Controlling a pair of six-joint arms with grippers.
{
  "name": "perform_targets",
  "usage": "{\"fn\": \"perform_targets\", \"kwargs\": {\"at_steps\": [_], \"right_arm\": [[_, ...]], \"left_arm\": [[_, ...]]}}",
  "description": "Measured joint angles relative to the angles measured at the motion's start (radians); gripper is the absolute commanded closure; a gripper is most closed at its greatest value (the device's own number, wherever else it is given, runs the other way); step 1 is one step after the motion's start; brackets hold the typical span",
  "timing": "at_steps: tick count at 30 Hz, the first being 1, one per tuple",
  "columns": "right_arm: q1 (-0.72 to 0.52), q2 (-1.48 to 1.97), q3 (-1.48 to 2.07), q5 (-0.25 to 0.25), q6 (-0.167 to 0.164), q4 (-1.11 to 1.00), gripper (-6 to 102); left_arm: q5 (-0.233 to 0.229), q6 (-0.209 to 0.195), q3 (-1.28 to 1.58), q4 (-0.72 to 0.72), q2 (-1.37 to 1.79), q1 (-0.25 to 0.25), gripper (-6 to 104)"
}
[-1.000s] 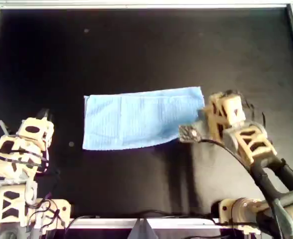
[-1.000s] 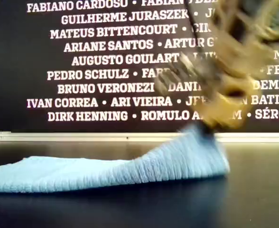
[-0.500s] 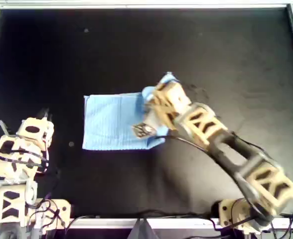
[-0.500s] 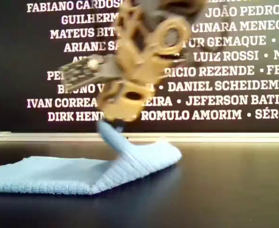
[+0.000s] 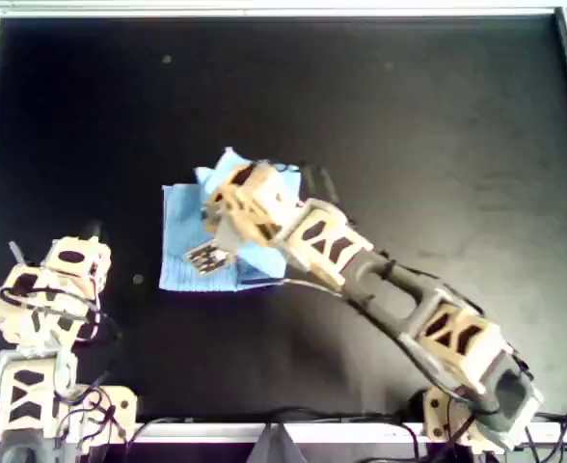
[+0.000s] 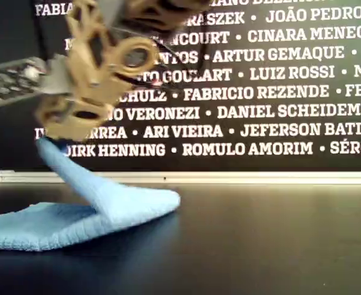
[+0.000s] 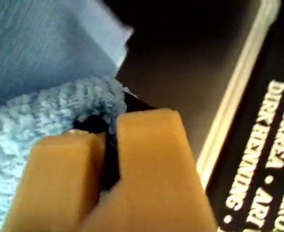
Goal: Fold a cloth
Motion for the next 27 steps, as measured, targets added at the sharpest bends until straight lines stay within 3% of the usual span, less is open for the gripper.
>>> {"fn": "perform_targets", "kwargs": {"at_steps": [15, 18, 23, 27], "right_arm": [[0.107, -0.222, -0.178, 0.000, 0.000, 0.000, 91], [0.107, -0.267, -0.196, 0.000, 0.000, 0.000, 81], [0.107, -0.298, -0.245, 0.000, 0.000, 0.000, 56], [0.107, -0.296, -0.255, 0.000, 0.000, 0.000, 44]], "left_arm": [[0.000, 0.000, 0.000, 0.000, 0.000, 0.000, 37], [0.000, 0.000, 0.000, 0.000, 0.000, 0.000, 37], [0.000, 0.000, 0.000, 0.000, 0.000, 0.000, 37], [0.000, 0.000, 0.000, 0.000, 0.000, 0.000, 37]]}}
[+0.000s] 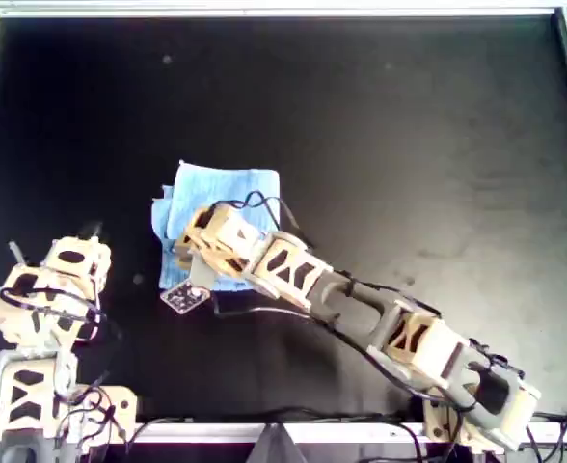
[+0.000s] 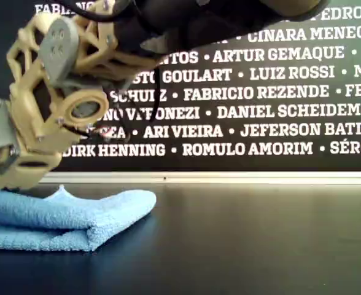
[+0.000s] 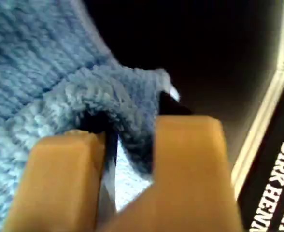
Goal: Fold a cloth
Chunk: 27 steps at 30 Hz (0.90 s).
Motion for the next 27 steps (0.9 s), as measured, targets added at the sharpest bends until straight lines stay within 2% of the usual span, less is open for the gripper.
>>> {"fn": "perform_targets", "kwargs": {"at_steps": [15, 20, 22, 27], "right_arm": [[-0.011, 0.023, 0.008, 0.000, -0.002, 0.009, 42], [-0.011, 0.161, 0.091, 0.000, -0.009, 0.163, 41], [-0.011, 0.218, 0.120, 0.000, 0.000, 0.235, 41], [-0.018, 0.282, 0.164, 0.000, -0.011, 0.410, 42]], "left_arm": [[0.000, 0.000, 0.000, 0.000, 0.000, 0.000, 37], [0.000, 0.000, 0.000, 0.000, 0.000, 0.000, 37], [0.000, 0.000, 0.000, 0.000, 0.000, 0.000, 37], [0.000, 0.000, 0.000, 0.000, 0.000, 0.000, 37]]}}
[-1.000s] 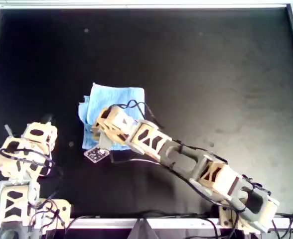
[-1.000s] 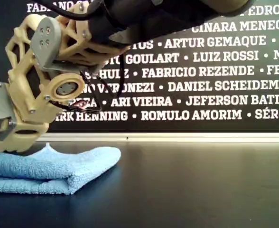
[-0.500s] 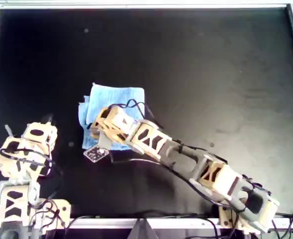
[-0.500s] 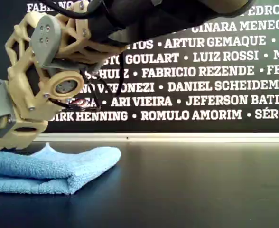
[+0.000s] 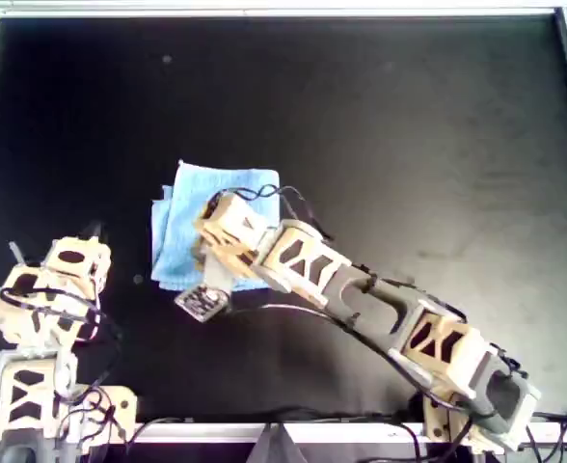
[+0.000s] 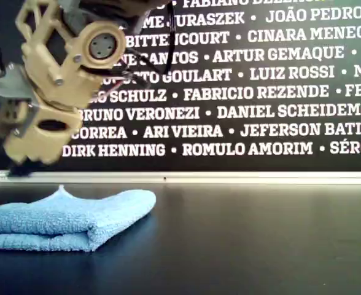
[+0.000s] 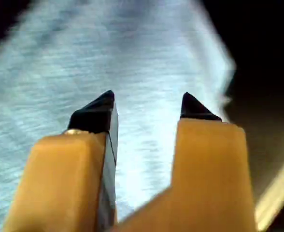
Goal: Fold a cloth
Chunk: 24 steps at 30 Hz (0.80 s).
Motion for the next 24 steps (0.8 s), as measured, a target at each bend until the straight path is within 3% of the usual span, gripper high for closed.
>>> {"fn": "perform_targets", "kwargs": {"at_steps": [4, 7, 9, 11, 13, 17, 20, 24], "right_arm": [[-0.086, 0.077, 0.002, 0.012, -0.009, 0.114, 42], [-0.207, 0.176, 0.002, 0.092, -0.002, 0.124, 42], [-0.295, 0.259, 0.002, 0.190, 0.009, 0.133, 44], [-0.364, 0.350, 0.038, 0.322, 0.023, 0.141, 48], [-0.394, 0.428, 0.097, 0.449, 0.014, 0.141, 54], [-0.397, 0.640, 0.337, 0.658, 0.087, 0.141, 68], [-0.405, 0.885, 0.594, 0.721, 0.153, 0.141, 75], [-0.488, 1.269, 0.962, 0.742, 0.175, 0.081, 82]], "left_arm": [[0.000, 0.000, 0.000, 0.000, 0.000, 0.000, 37], [0.003, -0.003, 0.000, 0.000, 0.000, 0.000, 37], [0.003, -0.003, 0.000, 0.000, 0.000, 0.000, 37], [0.003, -0.003, 0.000, 0.000, 0.000, 0.000, 37], [0.003, -0.003, 0.000, 0.000, 0.000, 0.000, 37], [-0.005, -0.003, 0.000, 0.000, 0.000, 0.000, 37], [-0.005, -0.003, 0.000, 0.000, 0.000, 0.000, 37], [-0.005, -0.003, 0.000, 0.000, 0.000, 0.000, 38]]}}
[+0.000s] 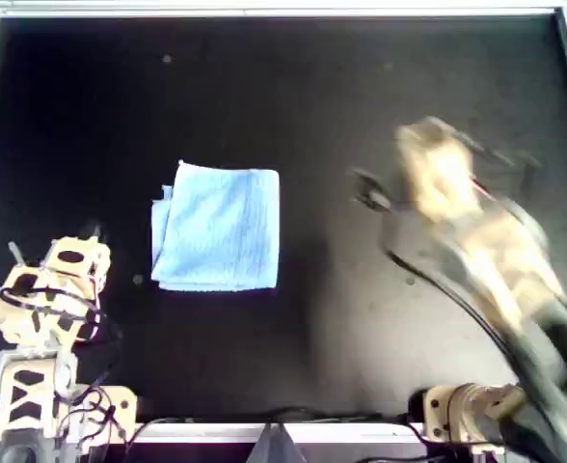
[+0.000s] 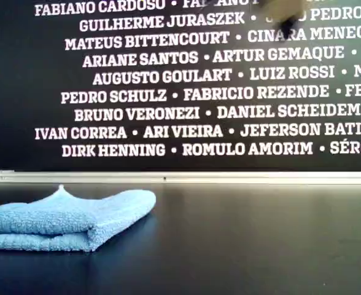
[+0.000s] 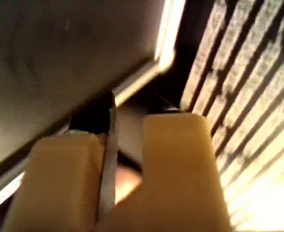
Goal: Fold a cloth
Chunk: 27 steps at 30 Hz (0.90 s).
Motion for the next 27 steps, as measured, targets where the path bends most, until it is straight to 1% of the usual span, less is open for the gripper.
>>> {"fn": "perform_targets", "kwargs": {"at_steps": [2, 5, 7, 8, 11, 14, 17, 18, 21, 22, 27], "right_arm": [[-0.075, 0.195, 0.167, 0.000, -0.006, -0.071, 86], [-0.141, 0.460, 0.385, 0.002, -0.012, -0.190, 94], [-0.198, 0.600, 0.512, 0.002, -0.012, -0.265, 97], [-0.212, 0.661, 0.577, 0.008, -0.012, -0.291, 97], [-0.212, 0.805, 0.773, -0.002, -0.012, -0.344, 97], [-0.225, 0.881, 0.940, -0.002, -0.012, -0.357, 97], [-0.216, 0.920, 1.046, -0.002, -0.012, -0.359, 97], [-0.232, 0.928, 1.075, -0.002, -0.012, -0.359, 97], [-0.222, 0.939, 1.157, 0.000, -0.012, -0.362, 97], [-0.221, 0.940, 1.184, 0.000, -0.012, -0.368, 97], [-0.222, 0.982, 1.345, 0.000, -0.012, -0.502, 97]], "left_arm": [[0.005, 0.000, 0.000, 0.000, 0.000, 0.000, 38], [0.005, 0.000, 0.000, 0.000, 0.000, 0.000, 38], [0.005, -0.006, 0.000, 0.000, 0.000, 0.000, 38], [0.008, -0.006, 0.000, 0.000, 0.000, 0.000, 38], [0.008, -0.006, 0.000, 0.000, 0.000, 0.000, 38], [0.008, -0.009, 0.000, 0.000, 0.000, 0.000, 38], [0.008, -0.041, 0.000, 0.000, 0.000, 0.000, 38], [0.008, -0.060, 0.000, 0.000, 0.000, 0.000, 38], [0.008, -0.118, 0.000, 0.000, 0.000, 0.000, 38], [0.008, -0.127, 0.000, 0.000, 0.000, 0.000, 38], [0.000, -0.133, 0.020, 0.000, 0.000, 0.000, 38]]}}
